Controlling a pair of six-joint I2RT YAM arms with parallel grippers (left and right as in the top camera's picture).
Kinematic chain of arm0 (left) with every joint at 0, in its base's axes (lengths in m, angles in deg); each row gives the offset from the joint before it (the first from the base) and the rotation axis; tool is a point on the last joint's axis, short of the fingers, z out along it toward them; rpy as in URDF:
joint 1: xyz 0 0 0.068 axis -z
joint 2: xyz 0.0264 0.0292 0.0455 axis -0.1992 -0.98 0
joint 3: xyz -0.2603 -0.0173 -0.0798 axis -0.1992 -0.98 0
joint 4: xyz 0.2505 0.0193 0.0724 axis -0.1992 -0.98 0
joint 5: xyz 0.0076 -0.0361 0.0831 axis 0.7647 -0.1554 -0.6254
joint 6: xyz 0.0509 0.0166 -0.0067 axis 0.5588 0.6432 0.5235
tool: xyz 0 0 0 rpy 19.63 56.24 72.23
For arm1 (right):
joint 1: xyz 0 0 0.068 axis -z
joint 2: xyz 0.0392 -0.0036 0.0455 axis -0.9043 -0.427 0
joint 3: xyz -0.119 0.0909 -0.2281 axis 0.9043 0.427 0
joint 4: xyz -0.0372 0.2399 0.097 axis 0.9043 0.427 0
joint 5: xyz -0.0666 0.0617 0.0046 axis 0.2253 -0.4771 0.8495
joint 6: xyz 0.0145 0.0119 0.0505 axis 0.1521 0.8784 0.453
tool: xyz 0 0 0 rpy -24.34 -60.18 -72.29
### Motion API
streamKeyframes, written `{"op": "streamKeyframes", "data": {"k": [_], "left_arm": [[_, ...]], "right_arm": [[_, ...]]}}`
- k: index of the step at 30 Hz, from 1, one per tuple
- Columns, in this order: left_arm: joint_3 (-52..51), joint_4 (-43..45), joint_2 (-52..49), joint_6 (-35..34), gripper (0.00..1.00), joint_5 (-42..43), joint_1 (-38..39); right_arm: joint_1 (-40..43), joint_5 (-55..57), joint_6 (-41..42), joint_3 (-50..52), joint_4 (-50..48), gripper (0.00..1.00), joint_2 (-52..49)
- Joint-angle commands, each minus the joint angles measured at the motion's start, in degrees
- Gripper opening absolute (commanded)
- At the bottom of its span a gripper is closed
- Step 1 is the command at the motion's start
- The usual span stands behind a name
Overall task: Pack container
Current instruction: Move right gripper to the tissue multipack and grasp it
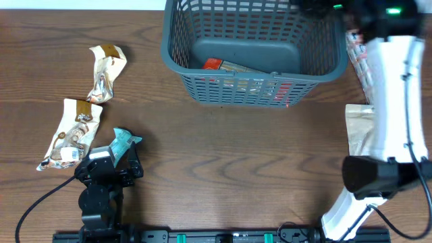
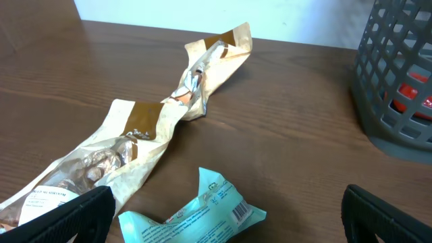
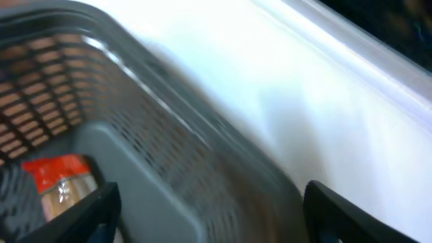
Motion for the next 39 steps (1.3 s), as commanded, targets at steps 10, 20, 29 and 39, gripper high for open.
{"op": "streamKeyframes", "data": {"k": [10,20,29,39], "left_arm": [[-0.9,-0.4,0.0,-0.3,0.99,-0.8,-0.3],[-0.9,-0.4,0.0,-2.2,0.99,-0.8,-0.3],[-0.9,-0.4,0.0,-2.2,0.98,-0.8,-0.3],[-0.9,-0.4,0.0,-2.2,0.99,-0.8,-0.3]], "right_arm": [[21.4,7.2,7.4,-3.7,16.0,0.8,-0.5],[24.3,17.6,1.1,-3.7,18.4,0.84,-11.2],[24.4,19.9,1.0,-3.7,14.2,0.88,-20.7],[24.5,20.8,3.9,-3.7,13.6,0.89,-31.3]]}}
